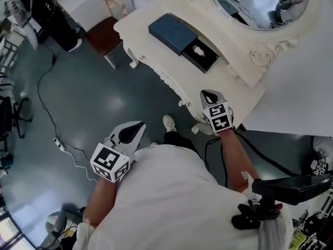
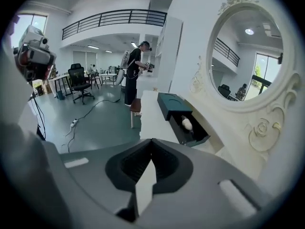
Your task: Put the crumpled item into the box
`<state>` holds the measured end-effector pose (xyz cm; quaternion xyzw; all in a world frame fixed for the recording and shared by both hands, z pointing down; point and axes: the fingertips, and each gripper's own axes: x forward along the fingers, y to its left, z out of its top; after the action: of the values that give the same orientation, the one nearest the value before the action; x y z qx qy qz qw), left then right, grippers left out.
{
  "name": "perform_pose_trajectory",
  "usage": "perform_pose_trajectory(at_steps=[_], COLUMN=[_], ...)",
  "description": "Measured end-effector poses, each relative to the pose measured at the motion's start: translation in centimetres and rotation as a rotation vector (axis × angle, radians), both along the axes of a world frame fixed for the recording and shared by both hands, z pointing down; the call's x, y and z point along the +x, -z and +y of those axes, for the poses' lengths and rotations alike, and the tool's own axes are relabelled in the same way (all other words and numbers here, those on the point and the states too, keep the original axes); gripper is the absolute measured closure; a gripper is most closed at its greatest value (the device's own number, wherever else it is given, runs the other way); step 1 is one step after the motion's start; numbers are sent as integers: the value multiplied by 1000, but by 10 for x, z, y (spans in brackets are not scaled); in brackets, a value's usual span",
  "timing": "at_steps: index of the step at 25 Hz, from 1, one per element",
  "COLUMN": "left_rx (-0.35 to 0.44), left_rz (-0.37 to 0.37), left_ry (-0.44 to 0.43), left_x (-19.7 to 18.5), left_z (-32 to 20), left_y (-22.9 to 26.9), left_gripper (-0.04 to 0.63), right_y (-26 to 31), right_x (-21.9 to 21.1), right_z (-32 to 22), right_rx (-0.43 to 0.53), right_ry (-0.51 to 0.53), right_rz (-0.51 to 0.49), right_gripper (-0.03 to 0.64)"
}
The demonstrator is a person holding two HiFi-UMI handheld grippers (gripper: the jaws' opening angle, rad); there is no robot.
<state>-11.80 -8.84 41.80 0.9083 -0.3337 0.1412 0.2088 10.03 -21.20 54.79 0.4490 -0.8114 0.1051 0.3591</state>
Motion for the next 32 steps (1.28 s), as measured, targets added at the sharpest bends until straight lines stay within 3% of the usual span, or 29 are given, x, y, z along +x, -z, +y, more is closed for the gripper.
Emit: perform_pose_trajectory(at_steps=[14, 32], left_rx=[1, 2], left_rz=[26, 38], left_ry=[-93, -103], left_x=[-9, -29], left_z=[76, 110], left_y=[-7, -11], left_gripper=[594, 594], right_y=[17, 39], right_x=[-51, -101], right_z=[137, 191], right_rx=[-18, 8], right_ry=[12, 78], right_rz=[-112, -146], right_gripper=[616, 617])
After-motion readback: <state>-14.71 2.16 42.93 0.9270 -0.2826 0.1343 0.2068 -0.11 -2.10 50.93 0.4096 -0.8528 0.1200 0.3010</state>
